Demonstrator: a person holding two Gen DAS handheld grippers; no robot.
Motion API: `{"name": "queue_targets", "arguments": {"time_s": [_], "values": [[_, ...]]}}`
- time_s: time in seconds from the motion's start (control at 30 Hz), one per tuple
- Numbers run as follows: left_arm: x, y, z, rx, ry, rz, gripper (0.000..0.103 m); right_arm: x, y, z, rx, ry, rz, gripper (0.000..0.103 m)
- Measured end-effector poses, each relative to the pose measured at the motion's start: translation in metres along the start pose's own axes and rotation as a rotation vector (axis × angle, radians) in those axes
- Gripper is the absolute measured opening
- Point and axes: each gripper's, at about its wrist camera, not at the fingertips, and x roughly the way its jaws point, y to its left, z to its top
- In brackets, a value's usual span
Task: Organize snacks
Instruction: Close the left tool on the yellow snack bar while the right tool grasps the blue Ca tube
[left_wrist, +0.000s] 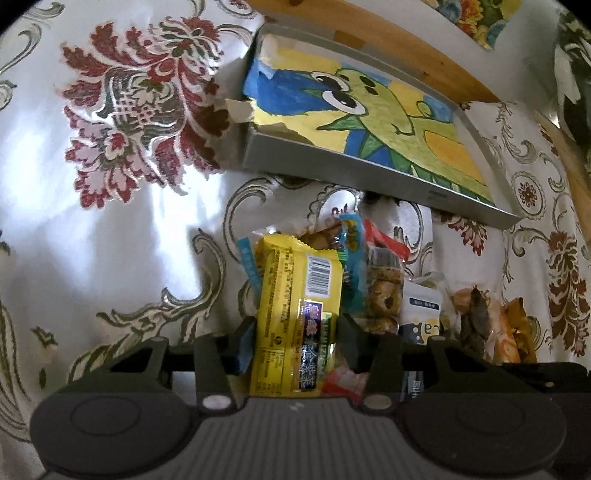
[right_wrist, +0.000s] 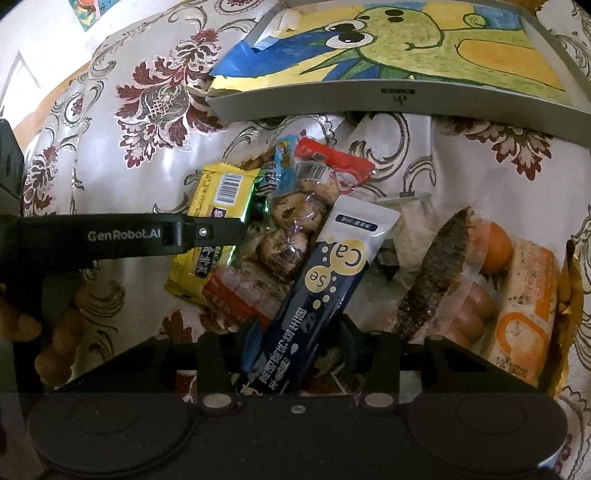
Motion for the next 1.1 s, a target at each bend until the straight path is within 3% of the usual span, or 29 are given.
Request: {"name": "queue_targets", "arguments": {"time_s": [0.37, 0.9, 0.93, 1.0, 1.1], "values": [[0.003, -0.004, -0.001, 0.017, 0.024, 0.052, 0.045, 0.01, 0.002, 0.004, 0.006, -0.003, -0.029, 0.042], [-0.016, -0.008, -0.009, -0.039, -0.006, 0.063, 0.042, -0.013, -0.007, 0.004, 0.089, -0.023, 0.017, 0.035], [-0.018, -0.008, -0.009, -0.043, -0.011, 0.062, 0.04, -0.013, -0.008, 0.004, 0.1, -0.021, 0.025, 0.035], [-0.023, -0.008, -0.01, -0.05, -0.025, 0.05, 0.017, -0.014, -0.009, 0.003, 0.114, -0.021, 0.031, 0.034], [-0.023, -0.011, -0.008, -0.03, -0.03, 0.034, 0.014, -0.014, -0.006, 0.002, 0.099, -0.023, 0.01, 0.031]]}}
